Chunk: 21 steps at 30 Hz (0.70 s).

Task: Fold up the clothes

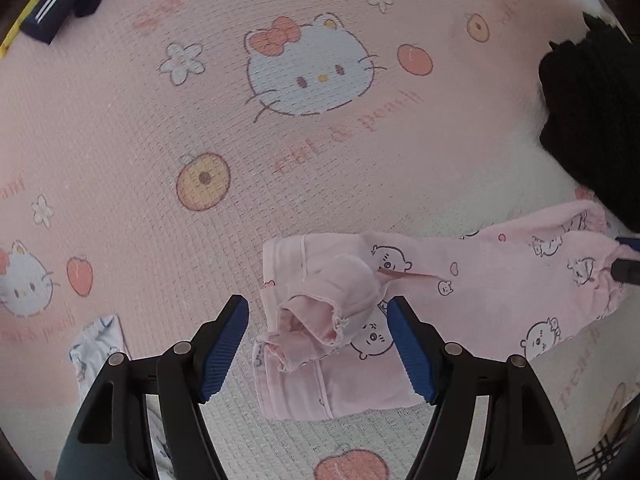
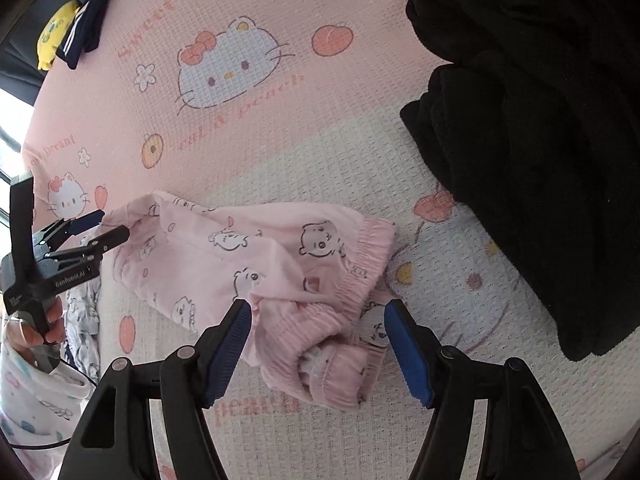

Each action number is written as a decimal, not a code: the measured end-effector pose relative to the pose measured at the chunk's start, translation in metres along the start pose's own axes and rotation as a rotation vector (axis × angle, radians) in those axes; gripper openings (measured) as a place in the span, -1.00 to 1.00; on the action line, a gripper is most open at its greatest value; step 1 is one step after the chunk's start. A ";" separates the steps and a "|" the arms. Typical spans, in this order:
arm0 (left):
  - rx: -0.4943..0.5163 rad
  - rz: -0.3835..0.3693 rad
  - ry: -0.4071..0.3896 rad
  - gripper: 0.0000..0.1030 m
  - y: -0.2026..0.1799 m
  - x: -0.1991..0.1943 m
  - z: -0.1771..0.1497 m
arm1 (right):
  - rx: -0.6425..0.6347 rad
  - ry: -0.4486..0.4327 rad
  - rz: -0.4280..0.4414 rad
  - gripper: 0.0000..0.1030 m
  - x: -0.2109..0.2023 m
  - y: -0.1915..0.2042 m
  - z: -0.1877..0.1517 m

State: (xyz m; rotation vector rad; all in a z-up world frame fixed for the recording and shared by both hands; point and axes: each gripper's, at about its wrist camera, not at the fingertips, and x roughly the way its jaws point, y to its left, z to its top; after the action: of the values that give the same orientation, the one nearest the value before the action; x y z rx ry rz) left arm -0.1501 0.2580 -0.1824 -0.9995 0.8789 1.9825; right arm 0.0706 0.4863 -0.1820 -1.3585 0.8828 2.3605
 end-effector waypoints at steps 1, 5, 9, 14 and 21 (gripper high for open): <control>0.023 0.012 -0.004 0.36 -0.003 0.002 -0.001 | 0.003 0.000 -0.005 0.33 0.001 0.000 -0.001; 0.018 0.036 -0.026 0.36 -0.001 0.011 -0.004 | 0.000 0.017 -0.022 0.33 0.009 0.001 -0.004; 0.001 0.021 -0.047 0.31 0.001 0.018 -0.003 | -0.059 0.001 -0.071 0.33 0.006 0.010 -0.008; -0.033 0.047 -0.034 -0.02 0.007 0.025 0.003 | -0.069 -0.027 -0.086 0.33 -0.002 0.011 -0.014; -0.151 0.007 -0.036 -0.20 0.025 0.035 0.007 | -0.139 -0.067 -0.112 -0.16 0.000 0.022 -0.024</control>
State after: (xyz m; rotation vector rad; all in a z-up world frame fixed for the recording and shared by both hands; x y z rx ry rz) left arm -0.1887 0.2618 -0.2029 -1.0423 0.7224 2.0917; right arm 0.0762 0.4543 -0.1829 -1.3338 0.6176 2.4040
